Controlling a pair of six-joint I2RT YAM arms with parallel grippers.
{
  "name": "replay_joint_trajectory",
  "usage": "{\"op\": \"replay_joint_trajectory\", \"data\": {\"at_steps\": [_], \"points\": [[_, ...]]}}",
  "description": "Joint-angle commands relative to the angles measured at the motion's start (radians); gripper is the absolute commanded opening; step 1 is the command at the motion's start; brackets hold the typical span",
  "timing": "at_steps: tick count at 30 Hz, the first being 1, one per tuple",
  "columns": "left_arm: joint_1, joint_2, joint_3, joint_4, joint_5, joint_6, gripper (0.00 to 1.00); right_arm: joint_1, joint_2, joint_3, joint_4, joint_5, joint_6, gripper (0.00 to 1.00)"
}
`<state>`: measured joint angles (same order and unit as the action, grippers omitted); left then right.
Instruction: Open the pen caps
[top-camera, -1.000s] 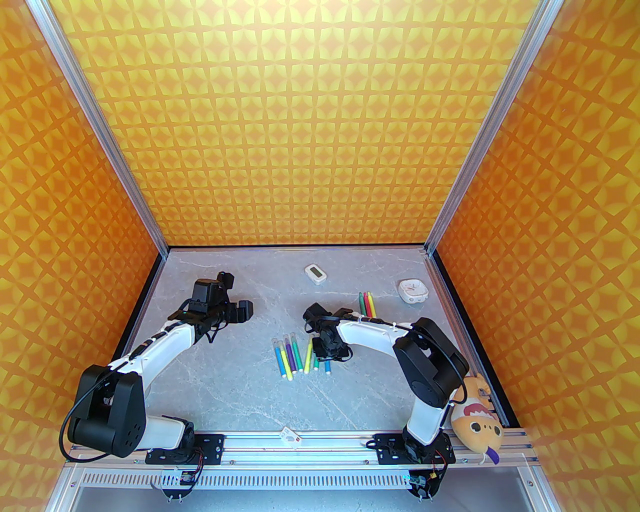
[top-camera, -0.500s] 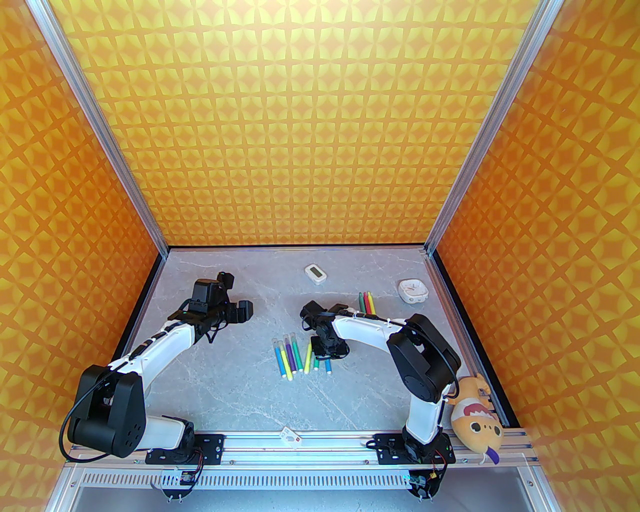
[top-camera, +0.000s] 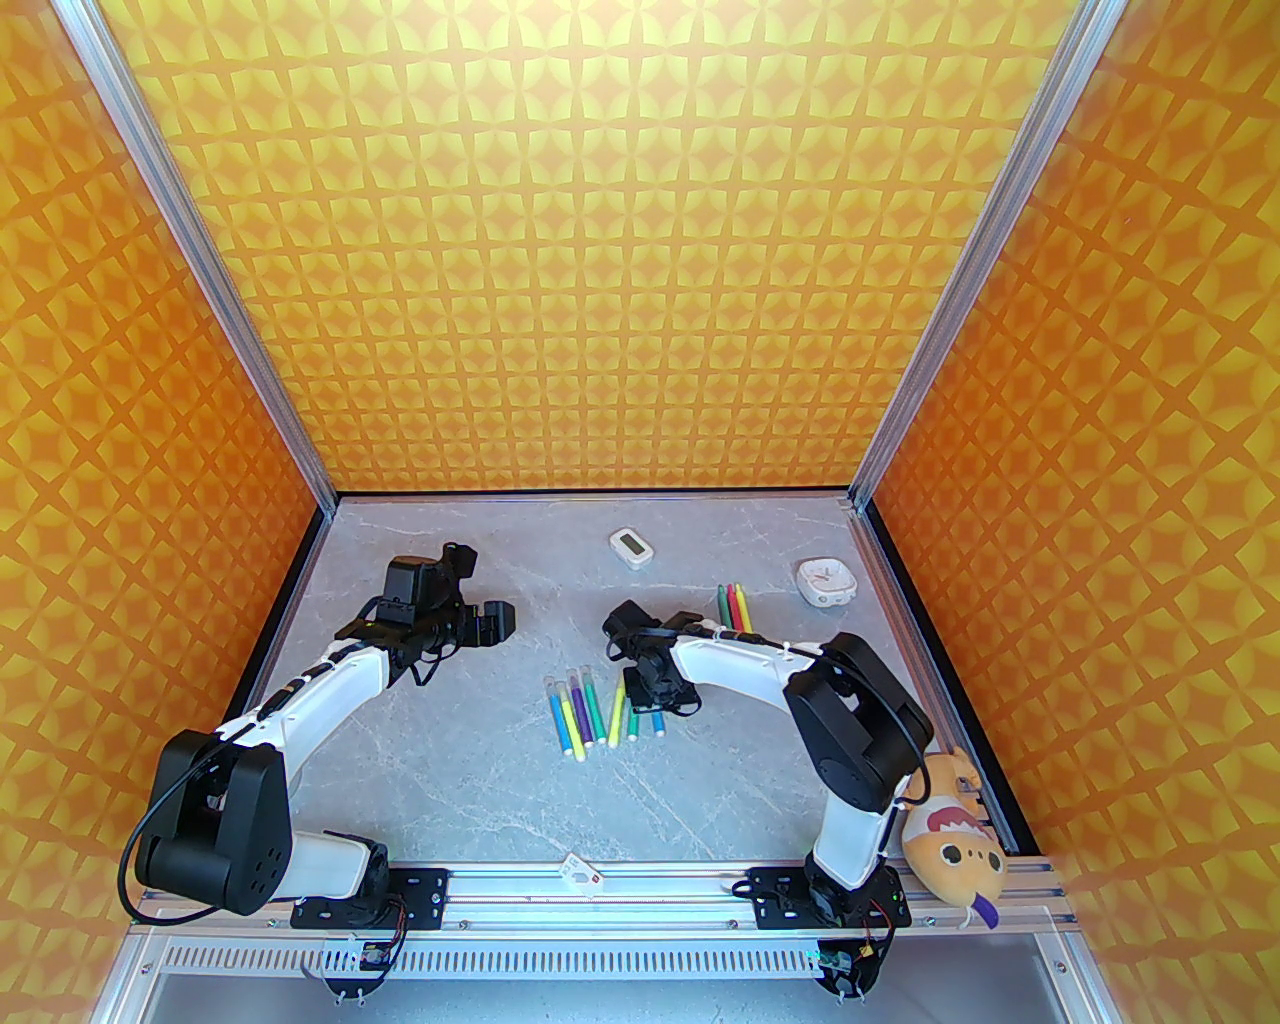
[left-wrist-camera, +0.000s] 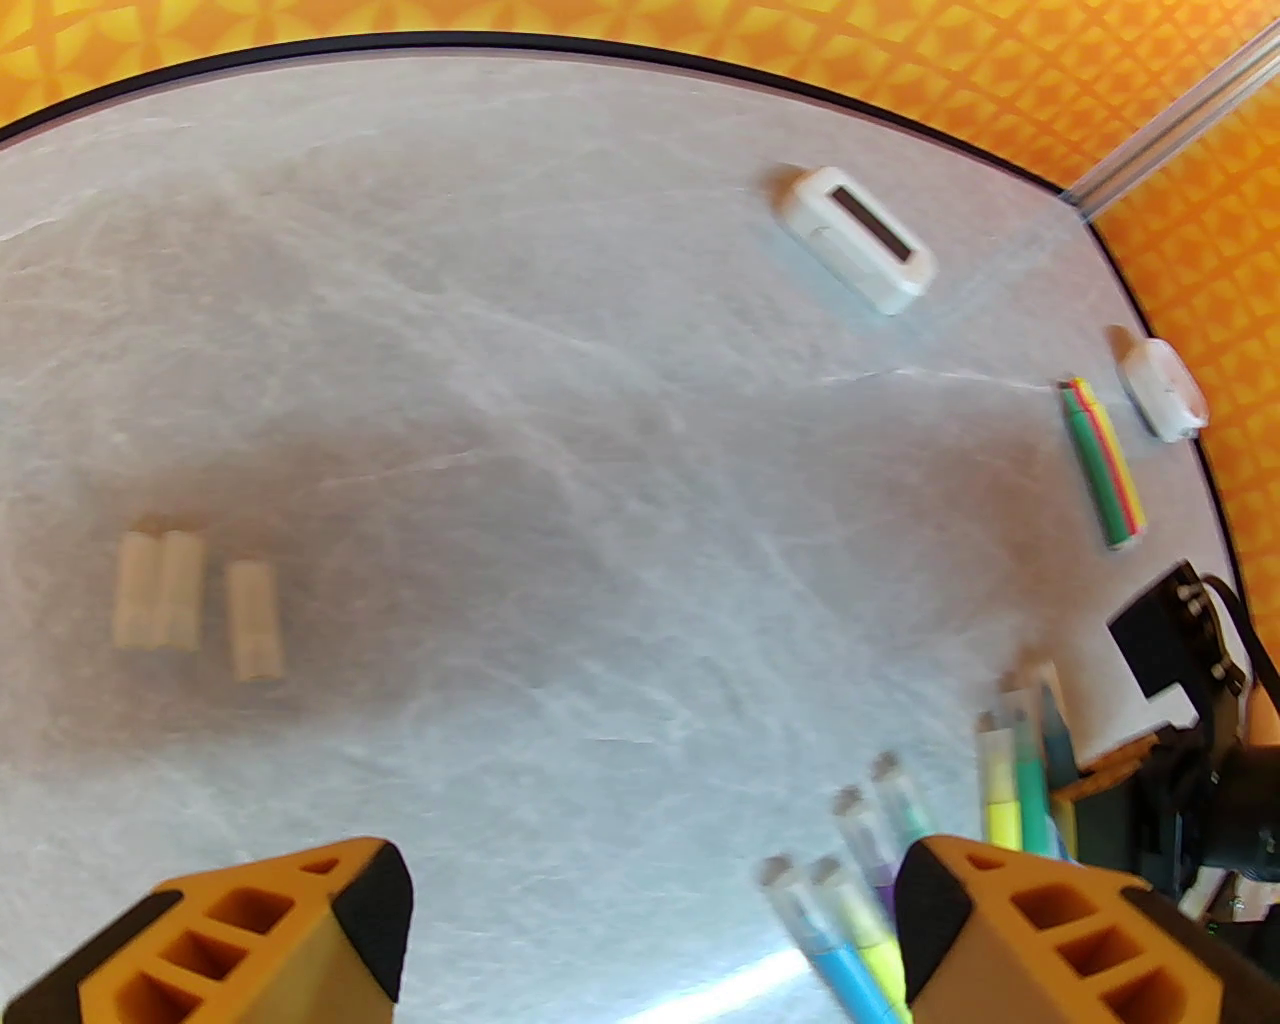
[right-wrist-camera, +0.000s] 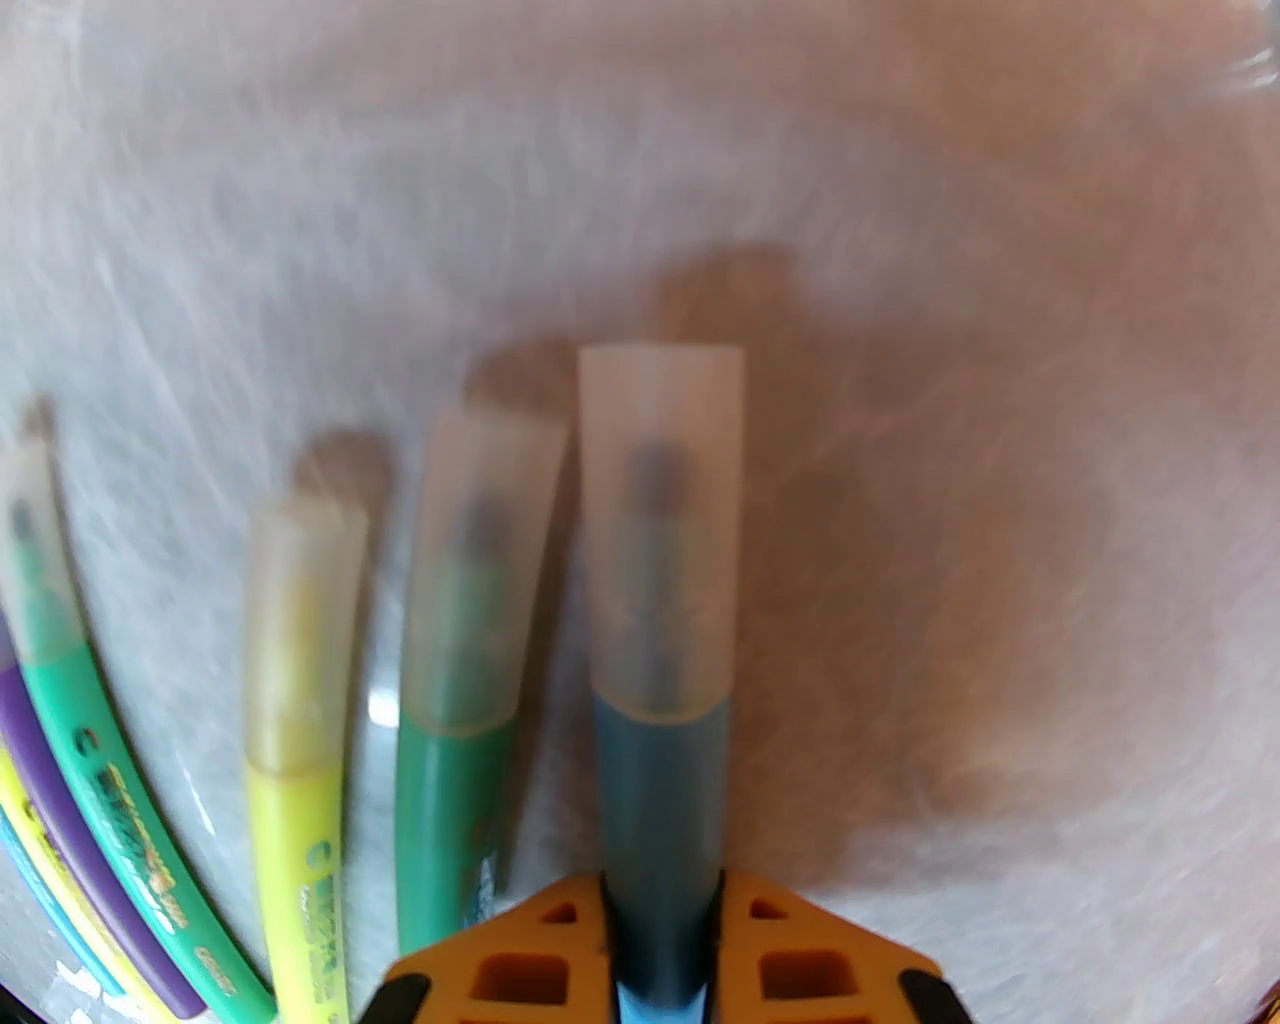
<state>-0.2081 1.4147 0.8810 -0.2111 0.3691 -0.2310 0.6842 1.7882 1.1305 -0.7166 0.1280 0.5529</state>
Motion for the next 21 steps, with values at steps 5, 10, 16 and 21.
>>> {"op": "replay_joint_trajectory", "data": {"at_steps": [5, 10, 16, 21], "points": [[-0.022, 0.029, 0.045, 0.071, 0.158, -0.063, 0.82, -0.043, -0.159, -0.086, 0.183, -0.094, -0.105, 0.0], [-0.065, 0.048, 0.056, 0.126, 0.26, -0.087, 0.82, -0.049, -0.246, -0.154, 0.342, -0.273, -0.209, 0.0], [-0.104, 0.071, 0.051, 0.259, 0.431, -0.153, 0.8, -0.049, -0.32, -0.209, 0.468, -0.395, -0.258, 0.0], [-0.132, 0.092, 0.055, 0.309, 0.499, -0.179, 0.79, -0.049, -0.363, -0.259, 0.571, -0.468, -0.266, 0.0]]}}
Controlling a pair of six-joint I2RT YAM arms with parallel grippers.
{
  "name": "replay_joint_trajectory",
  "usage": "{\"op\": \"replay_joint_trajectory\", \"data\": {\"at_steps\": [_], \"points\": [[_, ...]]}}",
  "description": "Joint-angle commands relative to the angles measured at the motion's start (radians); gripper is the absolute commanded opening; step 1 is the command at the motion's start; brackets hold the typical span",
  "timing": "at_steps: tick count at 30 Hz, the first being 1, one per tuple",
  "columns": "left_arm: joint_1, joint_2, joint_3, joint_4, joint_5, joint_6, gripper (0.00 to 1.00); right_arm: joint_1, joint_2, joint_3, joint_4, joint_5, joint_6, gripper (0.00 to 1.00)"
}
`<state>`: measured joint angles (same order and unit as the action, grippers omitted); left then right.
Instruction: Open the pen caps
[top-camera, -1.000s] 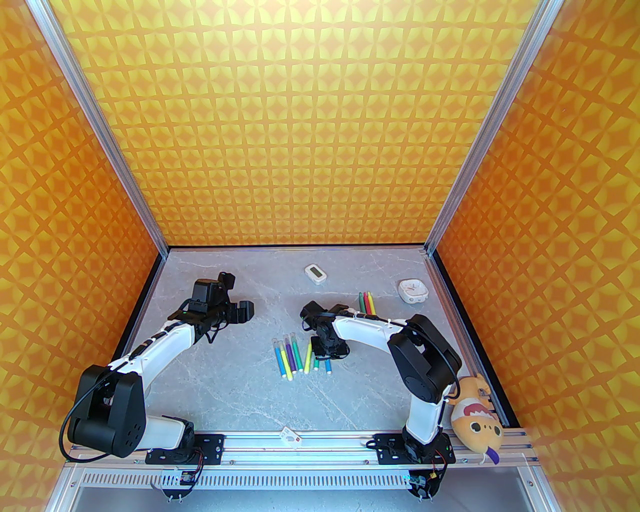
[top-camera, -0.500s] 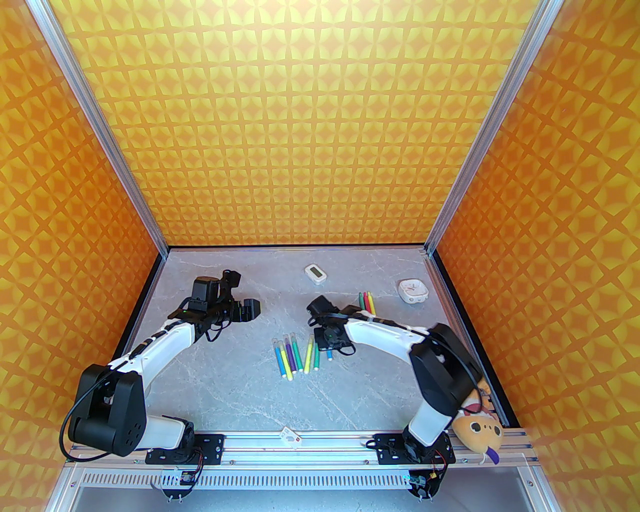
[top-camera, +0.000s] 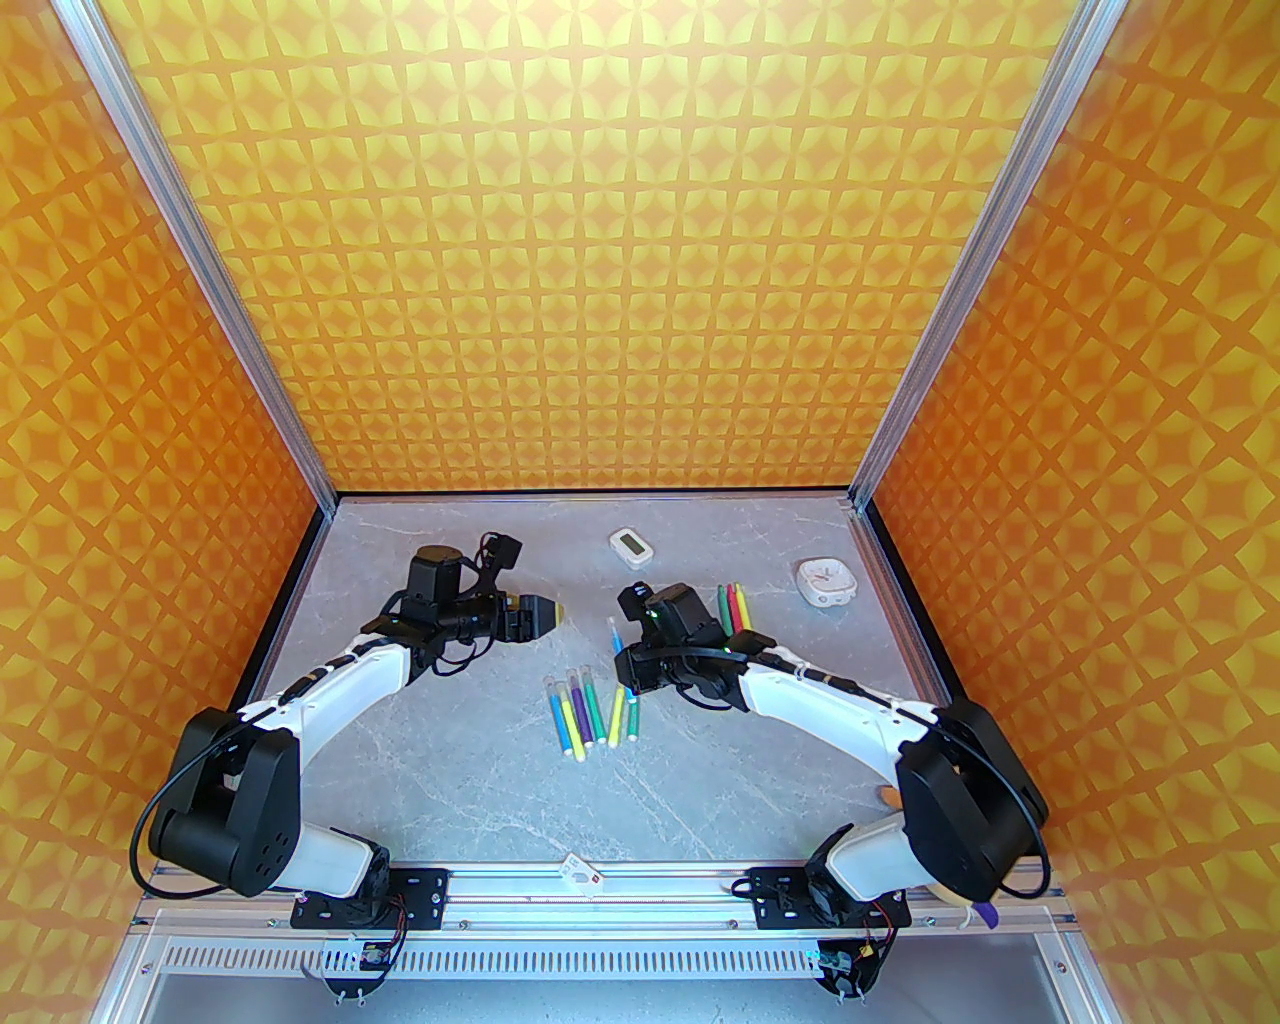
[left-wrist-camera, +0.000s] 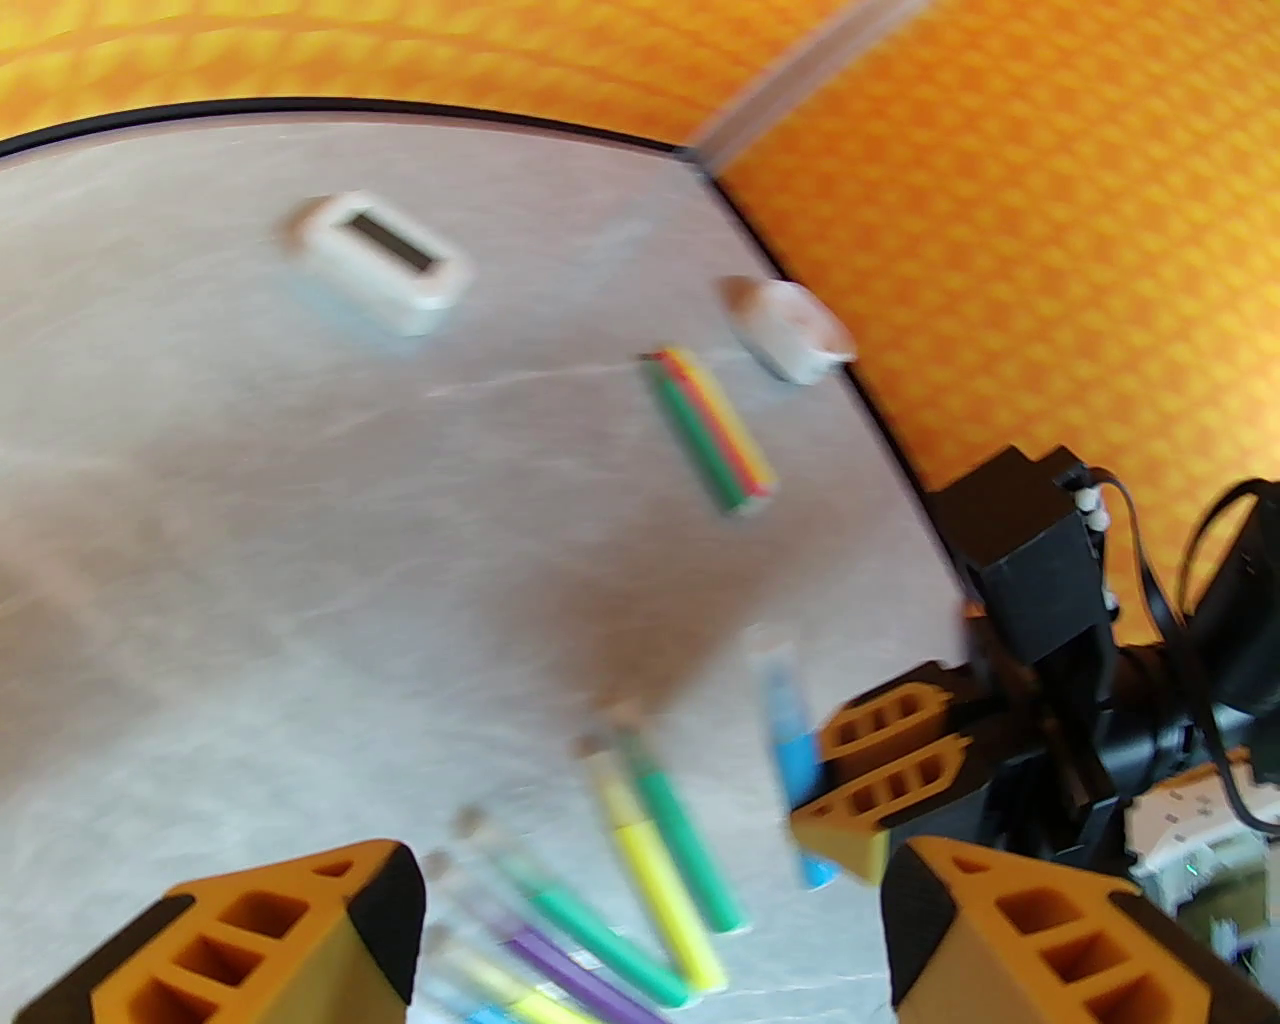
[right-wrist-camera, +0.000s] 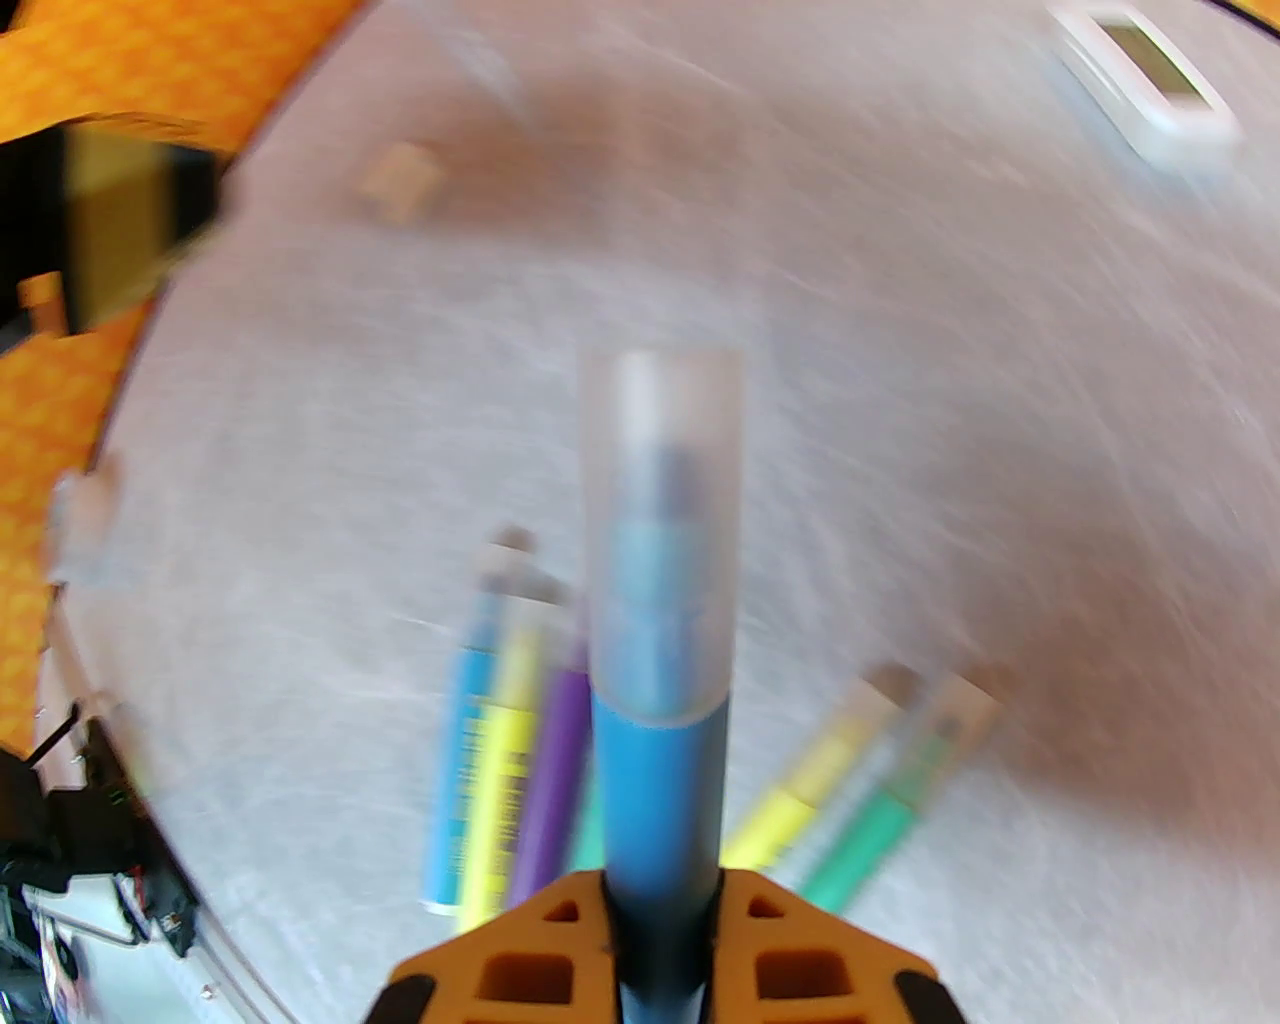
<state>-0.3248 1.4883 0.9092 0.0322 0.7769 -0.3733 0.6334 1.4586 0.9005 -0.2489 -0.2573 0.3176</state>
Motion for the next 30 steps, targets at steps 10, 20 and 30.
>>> {"op": "replay_joint_trajectory", "data": {"at_steps": [10, 20, 30], "points": [[-0.075, 0.06, 0.054, 0.117, 0.156, -0.056, 0.74, 0.002, -0.072, -0.065, 0.199, -0.14, -0.035, 0.0], [-0.112, 0.114, 0.102, 0.117, 0.166, -0.067, 0.65, 0.002, -0.075, -0.063, 0.224, -0.17, -0.032, 0.0], [-0.123, 0.135, 0.125, 0.108, 0.176, -0.069, 0.51, 0.002, -0.081, -0.068, 0.239, -0.178, -0.034, 0.0]]}}
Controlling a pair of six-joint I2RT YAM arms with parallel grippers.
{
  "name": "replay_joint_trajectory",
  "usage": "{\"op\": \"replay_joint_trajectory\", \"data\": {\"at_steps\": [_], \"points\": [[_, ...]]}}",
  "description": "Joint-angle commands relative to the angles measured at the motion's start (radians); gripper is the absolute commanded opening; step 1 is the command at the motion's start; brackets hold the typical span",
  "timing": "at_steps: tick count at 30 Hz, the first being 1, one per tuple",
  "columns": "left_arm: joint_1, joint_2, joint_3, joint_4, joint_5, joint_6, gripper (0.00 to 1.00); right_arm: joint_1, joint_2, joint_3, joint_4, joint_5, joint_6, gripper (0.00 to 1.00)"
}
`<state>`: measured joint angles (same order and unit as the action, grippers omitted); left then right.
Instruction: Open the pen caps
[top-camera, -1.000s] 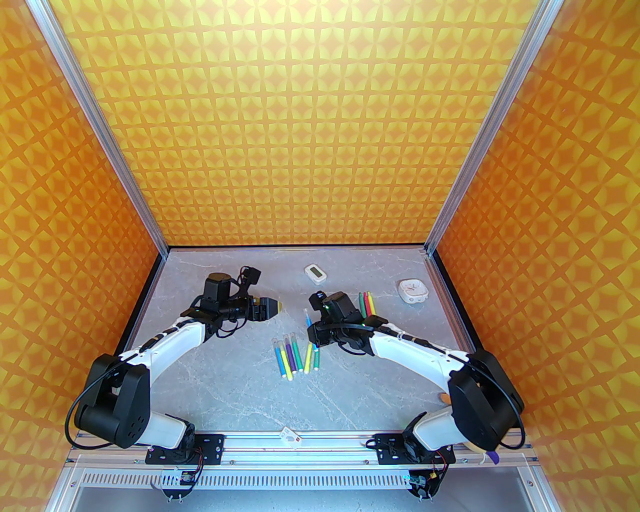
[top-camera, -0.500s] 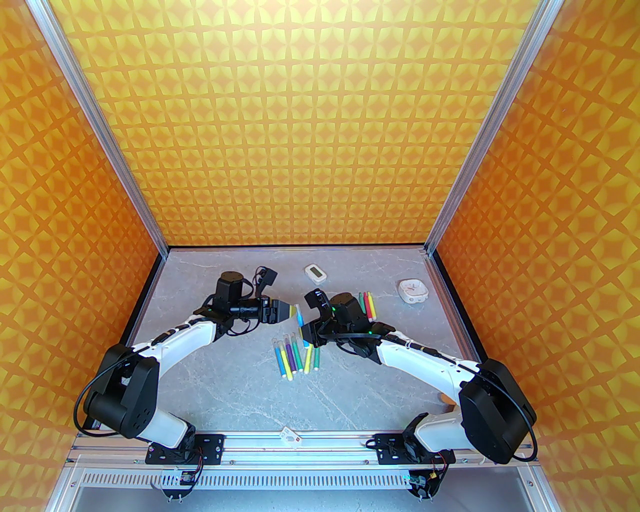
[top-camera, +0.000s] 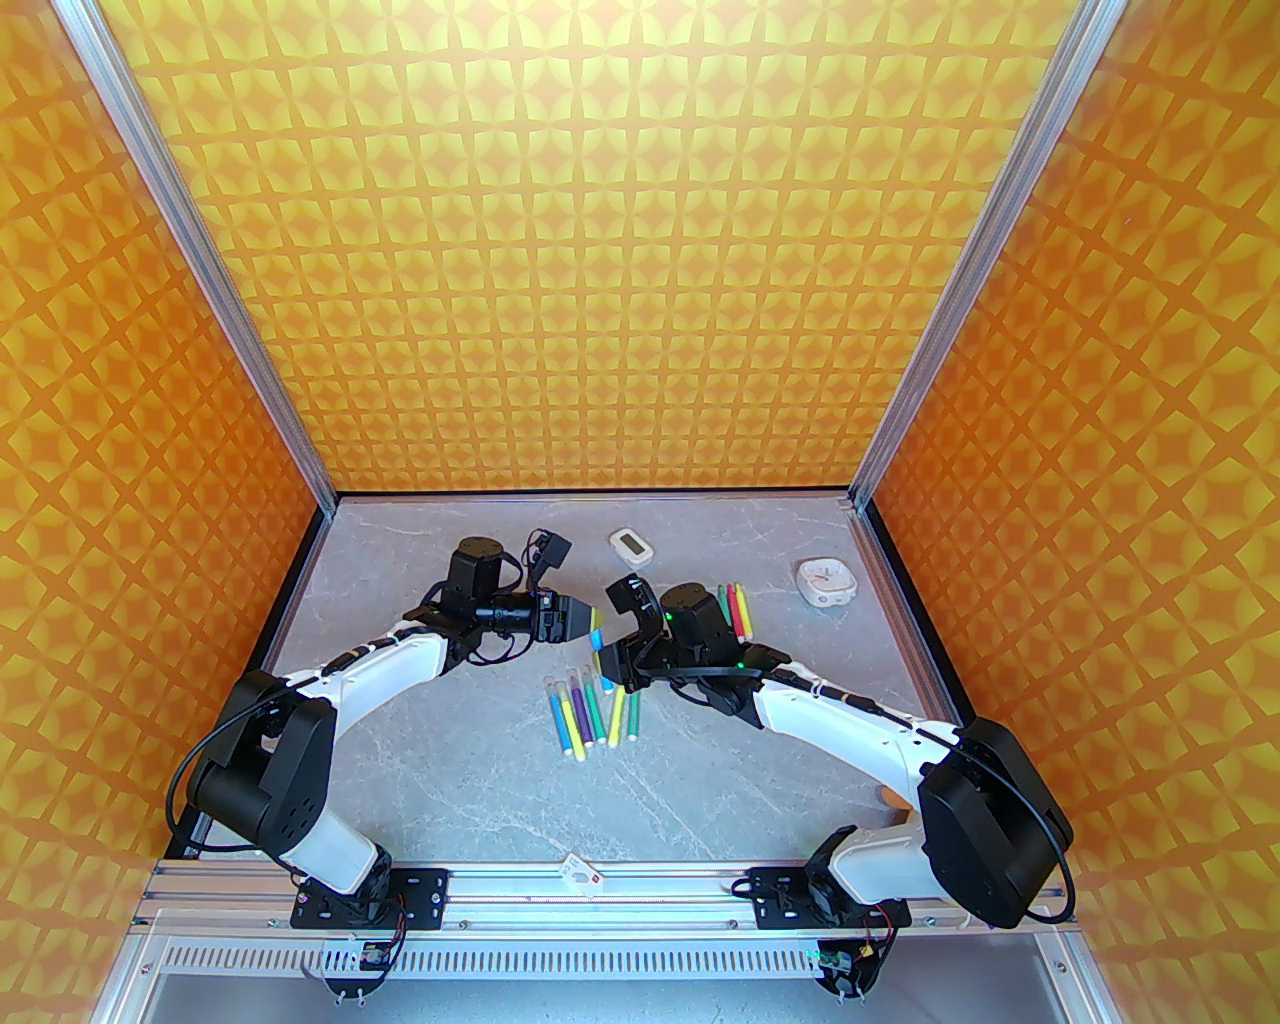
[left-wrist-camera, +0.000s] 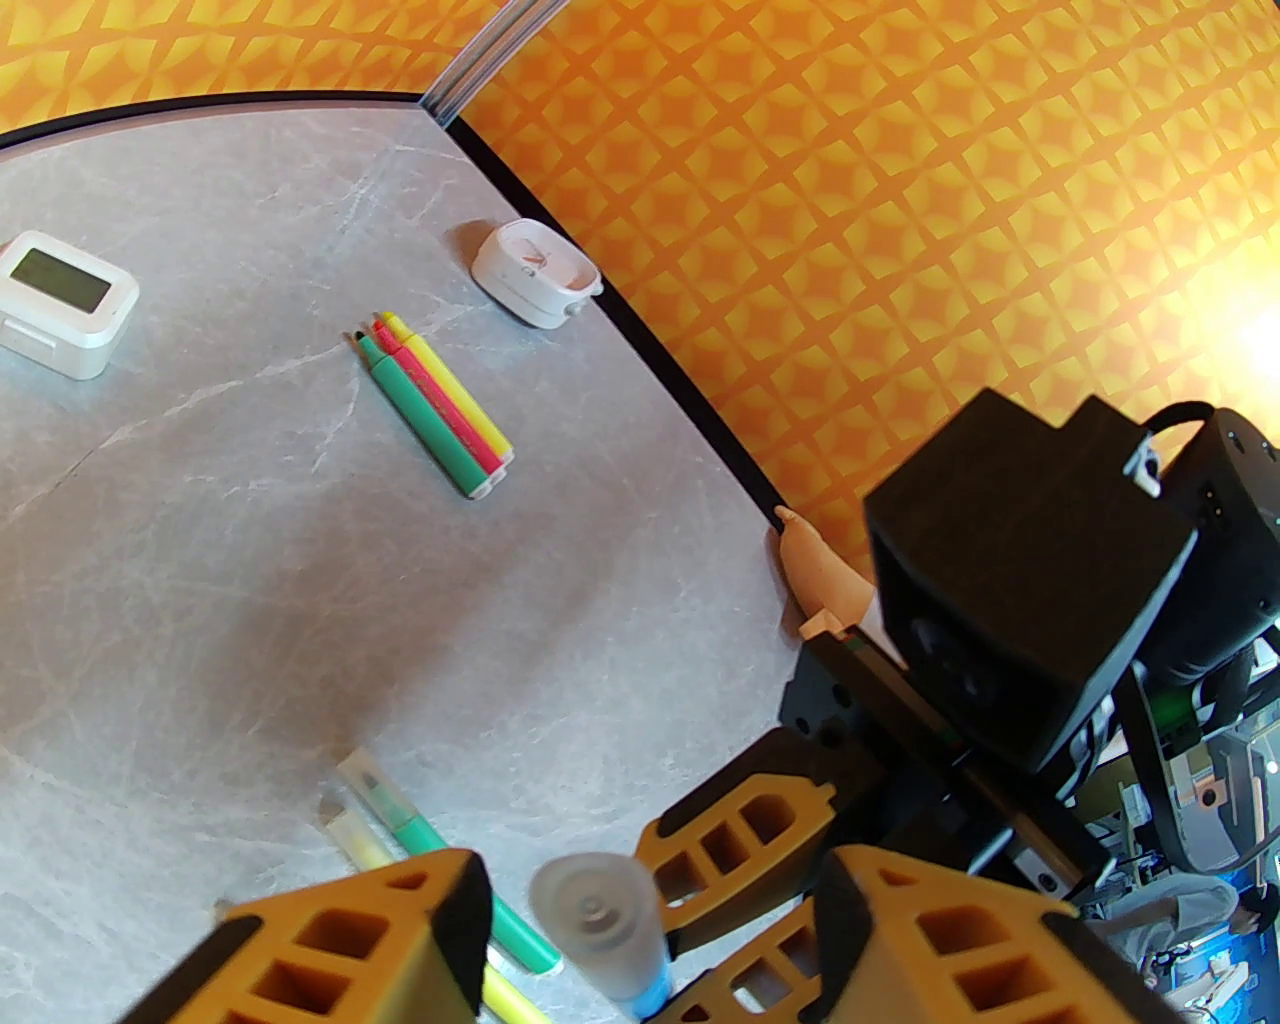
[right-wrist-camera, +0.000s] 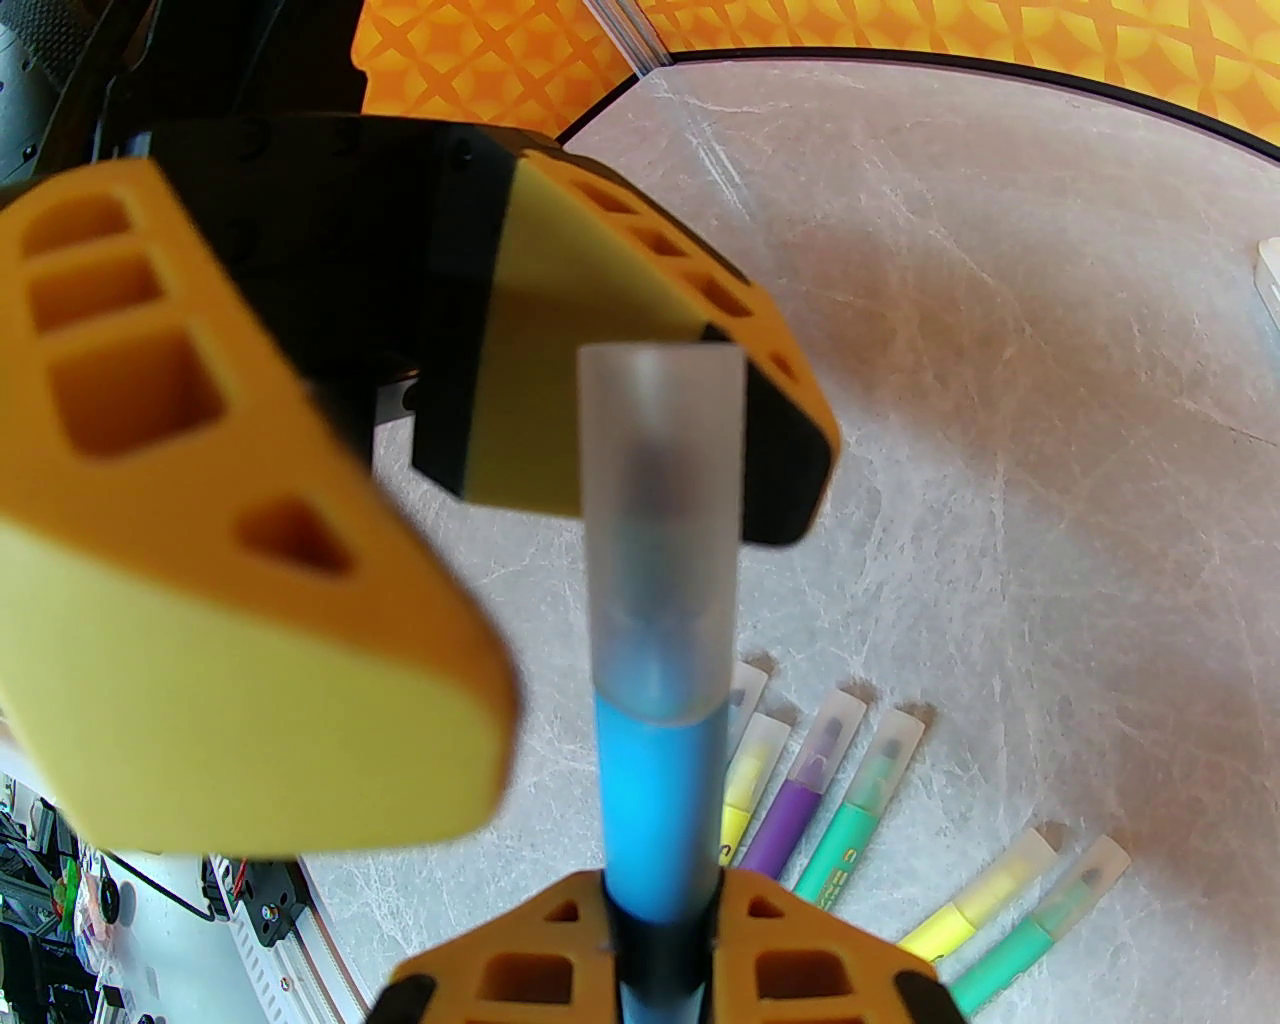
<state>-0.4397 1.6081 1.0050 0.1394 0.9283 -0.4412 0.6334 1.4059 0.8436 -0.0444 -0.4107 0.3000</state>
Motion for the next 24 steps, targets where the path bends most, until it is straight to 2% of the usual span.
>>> {"op": "replay_joint_trajectory", "data": {"at_steps": [1, 8, 17, 19, 21, 24], "points": [[-0.009, 0.016, 0.03, -0.001, 0.024, -0.001, 0.5, 0.002, -0.028, -0.014, 0.037, -0.024, -0.016, 0.0], [-0.013, 0.022, 0.04, -0.021, 0.027, 0.004, 0.38, 0.002, -0.034, -0.024, 0.054, -0.019, -0.014, 0.0], [-0.015, 0.034, 0.057, -0.026, 0.027, -0.003, 0.14, 0.002, -0.047, -0.04, 0.065, 0.005, -0.012, 0.0], [-0.015, 0.033, 0.06, -0.027, 0.027, -0.006, 0.11, 0.002, -0.051, -0.045, 0.07, 0.02, -0.012, 0.18], [-0.015, 0.032, 0.061, -0.027, 0.027, -0.009, 0.08, 0.002, -0.054, -0.052, 0.082, 0.024, -0.01, 0.3], [-0.015, 0.029, 0.065, -0.021, 0.027, -0.017, 0.05, 0.002, -0.047, -0.062, 0.106, 0.026, -0.005, 0.36]]}}
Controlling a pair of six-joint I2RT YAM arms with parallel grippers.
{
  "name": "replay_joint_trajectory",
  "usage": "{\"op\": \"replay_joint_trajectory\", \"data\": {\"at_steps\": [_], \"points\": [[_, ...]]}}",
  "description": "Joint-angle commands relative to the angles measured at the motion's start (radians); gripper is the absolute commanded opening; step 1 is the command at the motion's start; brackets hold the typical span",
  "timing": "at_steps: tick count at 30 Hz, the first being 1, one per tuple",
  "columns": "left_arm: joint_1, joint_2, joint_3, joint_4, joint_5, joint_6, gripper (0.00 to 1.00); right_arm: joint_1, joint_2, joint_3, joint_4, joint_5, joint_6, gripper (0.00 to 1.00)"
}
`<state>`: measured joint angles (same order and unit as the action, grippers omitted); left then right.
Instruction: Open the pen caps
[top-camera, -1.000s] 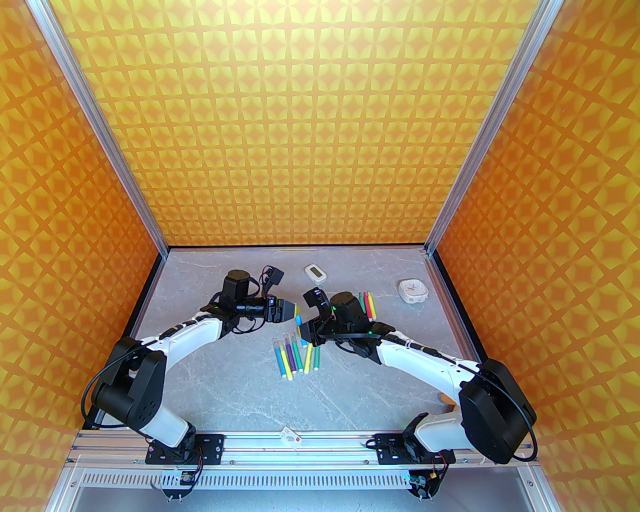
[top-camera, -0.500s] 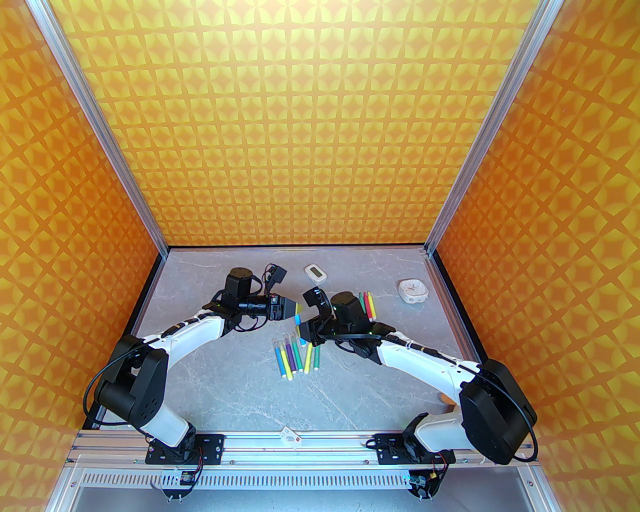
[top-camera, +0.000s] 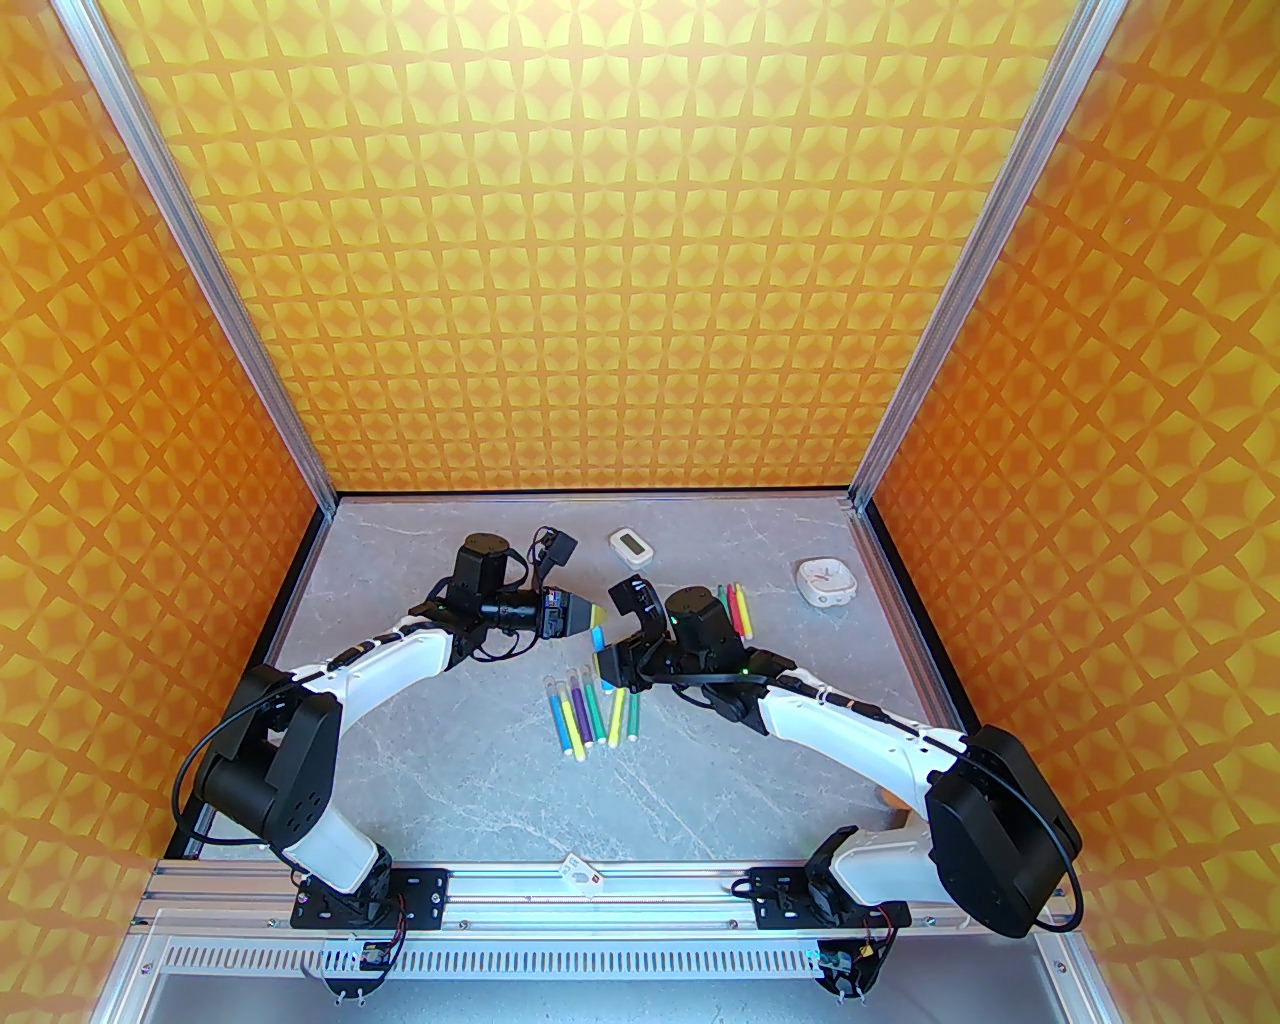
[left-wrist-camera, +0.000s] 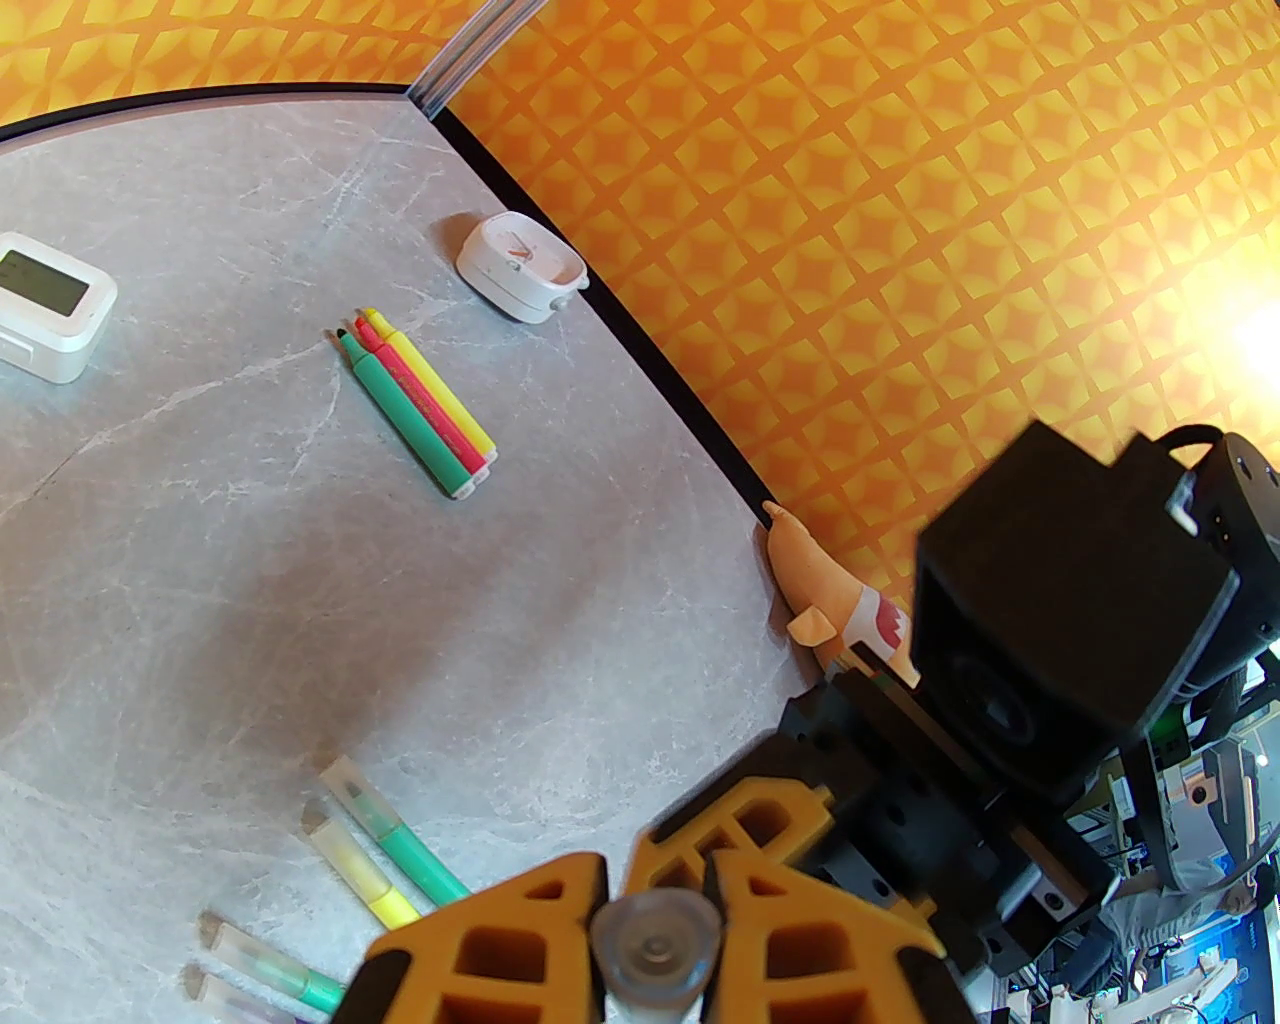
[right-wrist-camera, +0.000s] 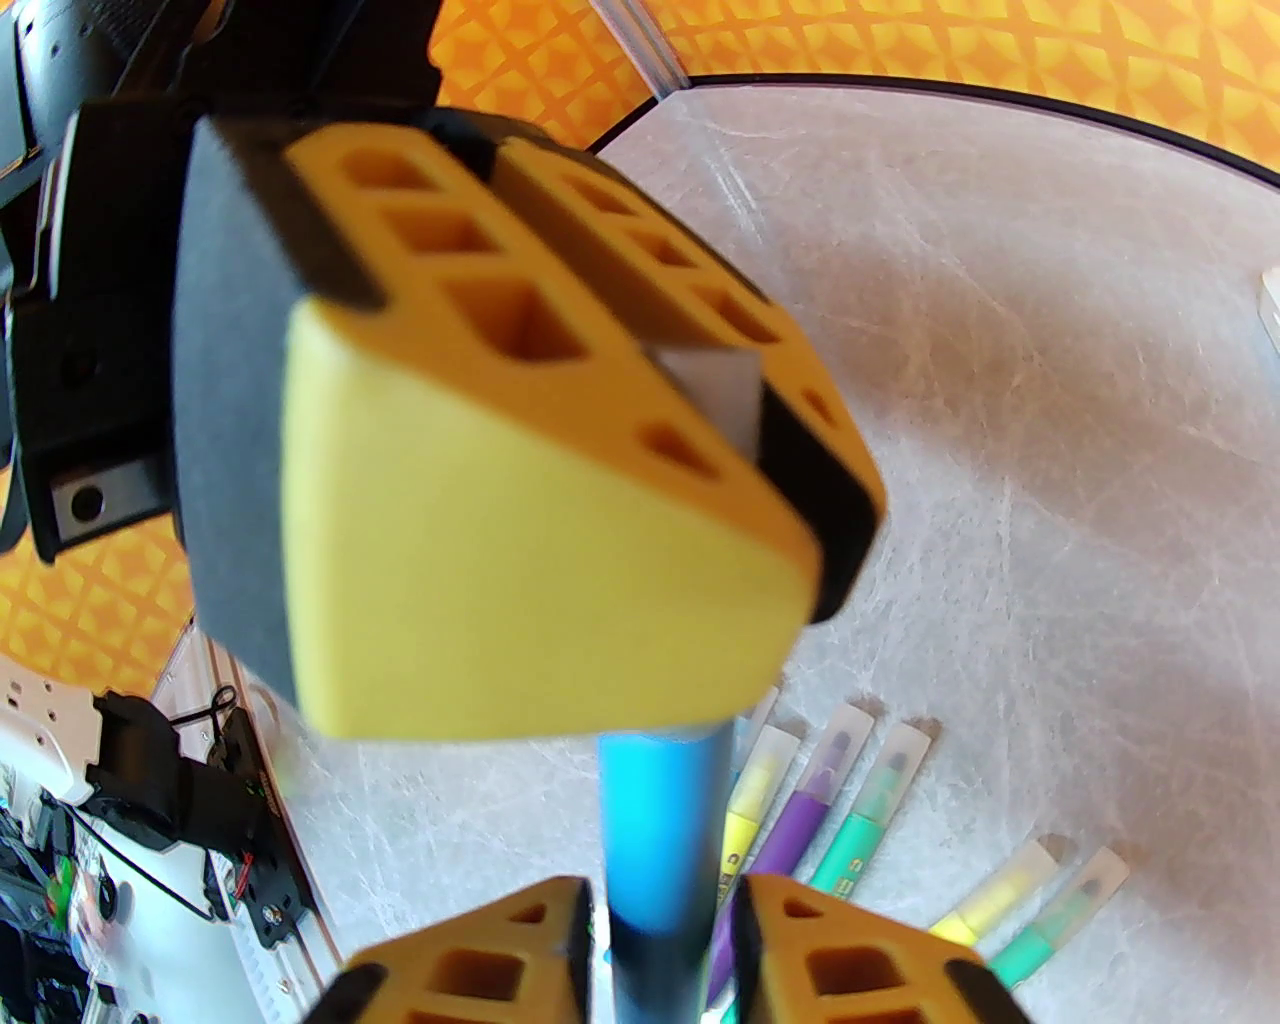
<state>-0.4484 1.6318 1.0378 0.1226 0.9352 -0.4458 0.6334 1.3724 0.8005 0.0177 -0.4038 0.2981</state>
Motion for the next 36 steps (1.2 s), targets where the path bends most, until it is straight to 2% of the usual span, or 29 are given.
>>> {"op": "replay_joint_trajectory", "data": {"at_steps": [1, 15, 24, 36], "points": [[-0.006, 0.004, 0.035, -0.002, 0.02, -0.018, 0.04, 0.001, -0.007, -0.02, 0.049, 0.015, -0.001, 0.36], [-0.006, 0.0, 0.031, 0.086, 0.024, -0.094, 0.0, 0.002, 0.015, -0.038, 0.099, -0.005, 0.008, 0.26], [0.005, -0.001, 0.027, 0.119, 0.019, -0.111, 0.0, 0.002, -0.011, -0.057, 0.075, -0.024, 0.0, 0.01], [0.04, 0.014, 0.084, 0.131, -0.098, -0.137, 0.0, 0.002, -0.129, -0.181, -0.001, -0.047, -0.027, 0.0]]}}
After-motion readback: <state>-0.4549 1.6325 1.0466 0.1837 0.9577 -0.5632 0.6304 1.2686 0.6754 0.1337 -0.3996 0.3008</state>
